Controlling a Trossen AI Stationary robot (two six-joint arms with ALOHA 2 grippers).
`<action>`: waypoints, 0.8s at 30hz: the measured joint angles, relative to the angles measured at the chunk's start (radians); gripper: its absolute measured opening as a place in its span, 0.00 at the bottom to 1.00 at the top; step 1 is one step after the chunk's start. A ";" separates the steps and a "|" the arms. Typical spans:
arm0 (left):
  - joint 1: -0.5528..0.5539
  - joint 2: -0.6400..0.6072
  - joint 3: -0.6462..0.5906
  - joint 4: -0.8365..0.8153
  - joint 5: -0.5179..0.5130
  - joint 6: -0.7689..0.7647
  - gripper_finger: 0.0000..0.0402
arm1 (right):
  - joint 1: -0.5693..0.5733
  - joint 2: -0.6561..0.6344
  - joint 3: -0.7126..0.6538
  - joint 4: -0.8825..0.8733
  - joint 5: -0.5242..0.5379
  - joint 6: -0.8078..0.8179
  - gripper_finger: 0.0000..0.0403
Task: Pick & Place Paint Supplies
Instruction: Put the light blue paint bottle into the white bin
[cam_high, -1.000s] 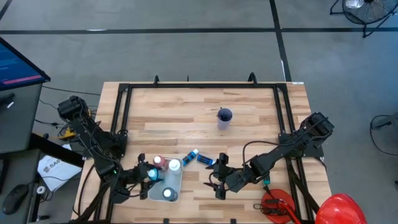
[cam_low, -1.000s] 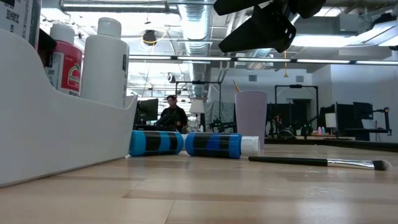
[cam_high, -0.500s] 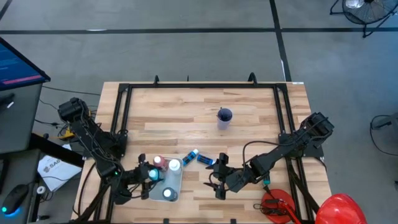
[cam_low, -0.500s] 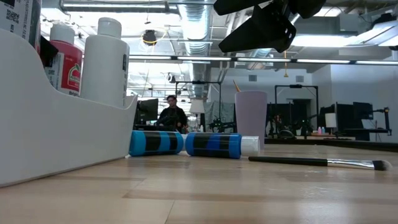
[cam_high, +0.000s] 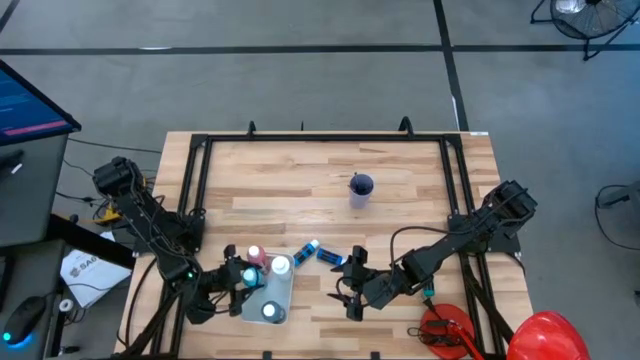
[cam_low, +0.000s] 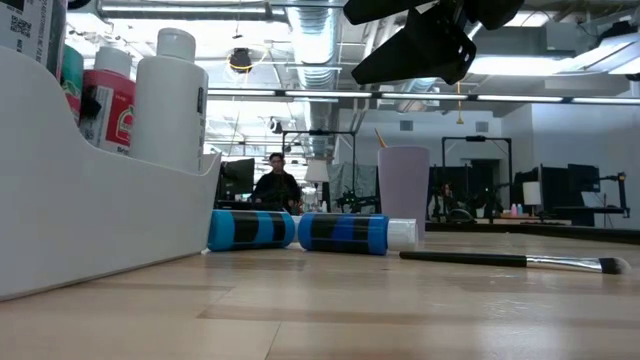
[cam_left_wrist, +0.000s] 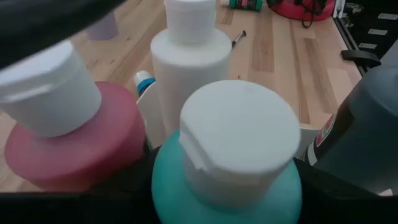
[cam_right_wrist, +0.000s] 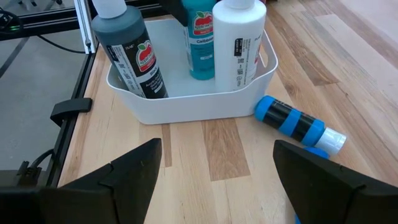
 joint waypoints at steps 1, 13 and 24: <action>0.000 0.000 0.000 0.000 0.000 -0.001 0.56 | 0.000 0.000 0.000 0.000 0.000 0.000 0.75; -0.024 -0.012 -0.002 0.015 0.029 0.006 0.57 | 0.000 0.000 0.000 0.000 0.000 0.000 0.75; -0.025 -0.042 -0.002 0.021 0.017 0.034 0.55 | 0.000 0.000 0.000 0.000 0.000 0.000 0.75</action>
